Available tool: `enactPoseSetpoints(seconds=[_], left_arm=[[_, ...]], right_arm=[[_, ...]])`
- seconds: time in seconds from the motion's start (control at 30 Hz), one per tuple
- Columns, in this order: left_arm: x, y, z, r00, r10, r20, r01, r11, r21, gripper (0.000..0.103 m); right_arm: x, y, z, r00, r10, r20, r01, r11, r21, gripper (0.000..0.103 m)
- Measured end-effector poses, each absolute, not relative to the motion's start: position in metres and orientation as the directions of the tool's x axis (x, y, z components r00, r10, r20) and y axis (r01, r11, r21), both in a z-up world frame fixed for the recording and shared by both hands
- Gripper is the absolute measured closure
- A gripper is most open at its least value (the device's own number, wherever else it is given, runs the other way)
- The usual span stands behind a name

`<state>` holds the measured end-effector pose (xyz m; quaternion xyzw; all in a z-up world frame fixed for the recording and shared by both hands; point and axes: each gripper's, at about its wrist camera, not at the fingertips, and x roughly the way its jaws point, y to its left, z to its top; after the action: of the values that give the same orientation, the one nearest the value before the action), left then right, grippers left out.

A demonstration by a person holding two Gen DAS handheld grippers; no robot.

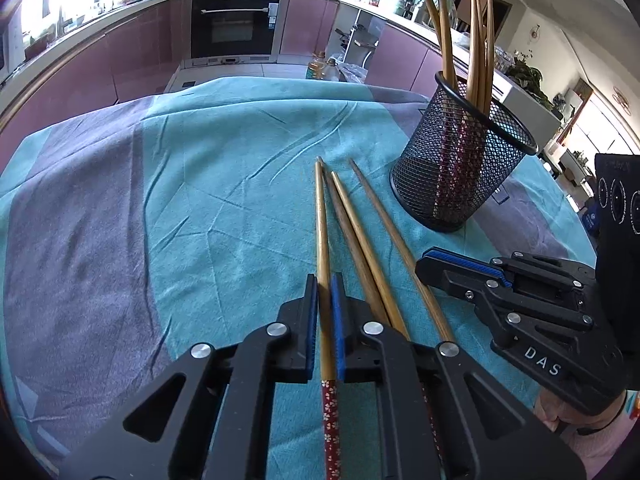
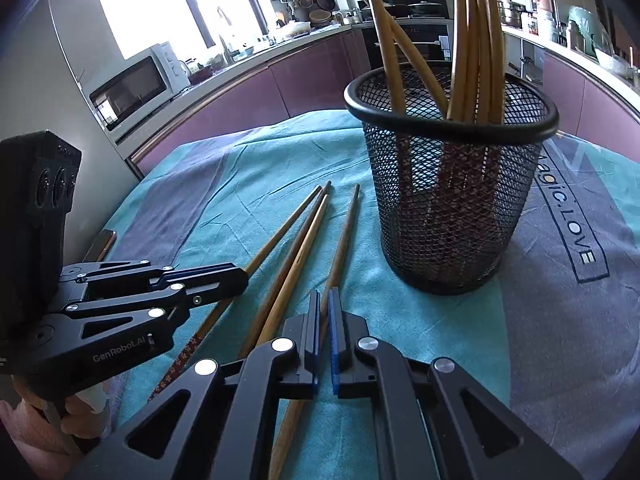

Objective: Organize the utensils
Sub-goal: 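Close the left gripper on one chopstick while the right gripper grasps another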

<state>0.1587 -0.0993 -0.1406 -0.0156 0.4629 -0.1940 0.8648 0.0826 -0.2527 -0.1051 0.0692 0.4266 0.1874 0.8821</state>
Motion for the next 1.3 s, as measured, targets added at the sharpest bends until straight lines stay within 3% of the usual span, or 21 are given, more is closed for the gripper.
enactPoseSetpoints(seconds=[0.4,0.5,0.53,0.57,0.67,0.7,0.73,0.87,1.13,1.3], left_arm=[[0.143,-0.093,-0.131,0.502,-0.376,-0.779,0.348,0.912,-0.216,0.095],[0.142,-0.093,-0.134,0.495,-0.377,-0.783,0.35,0.911,-0.218,0.095],[0.142,-0.093,-0.134,0.493,-0.378,-0.784,0.352,0.91,-0.218,0.095],[0.142,-0.093,-0.135,0.49,-0.38,-0.785,0.355,0.909,-0.219,0.096],[0.141,-0.095,-0.137,0.483,-0.381,-0.788,0.364,0.906,-0.215,0.096],[0.141,-0.096,-0.137,0.481,-0.381,-0.79,0.365,0.906,-0.215,0.096],[0.141,-0.097,-0.138,0.479,-0.381,-0.791,0.366,0.905,-0.214,0.096],[0.141,-0.096,-0.139,0.476,-0.384,-0.791,0.371,0.903,-0.215,0.096],[0.145,-0.099,-0.143,0.462,-0.381,-0.801,0.375,0.902,-0.213,0.095],[0.149,-0.103,-0.145,0.454,-0.383,-0.805,0.393,0.896,-0.205,0.095]], right_arm=[[0.074,-0.258,-0.096,0.568,0.402,-0.718,-0.29,0.915,0.282,0.1],[0.078,-0.249,-0.1,0.559,0.375,-0.74,-0.284,0.924,0.254,0.087],[0.079,-0.245,-0.102,0.561,0.359,-0.746,-0.286,0.93,0.232,0.075],[0.08,-0.241,-0.103,0.56,0.349,-0.751,-0.291,0.932,0.215,0.075],[0.083,-0.234,-0.106,0.566,0.327,-0.757,-0.292,0.938,0.187,0.077],[0.084,-0.234,-0.106,0.569,0.322,-0.757,-0.288,0.94,0.184,0.08],[0.085,-0.235,-0.107,0.567,0.322,-0.758,-0.283,0.941,0.188,0.091],[0.084,-0.244,-0.108,0.568,0.35,-0.745,-0.26,0.935,0.241,0.097],[0.073,-0.248,-0.099,0.577,0.407,-0.708,-0.295,0.912,0.284,0.097],[0.075,-0.238,-0.103,0.535,0.417,-0.735,-0.335,0.903,0.269,0.097]])
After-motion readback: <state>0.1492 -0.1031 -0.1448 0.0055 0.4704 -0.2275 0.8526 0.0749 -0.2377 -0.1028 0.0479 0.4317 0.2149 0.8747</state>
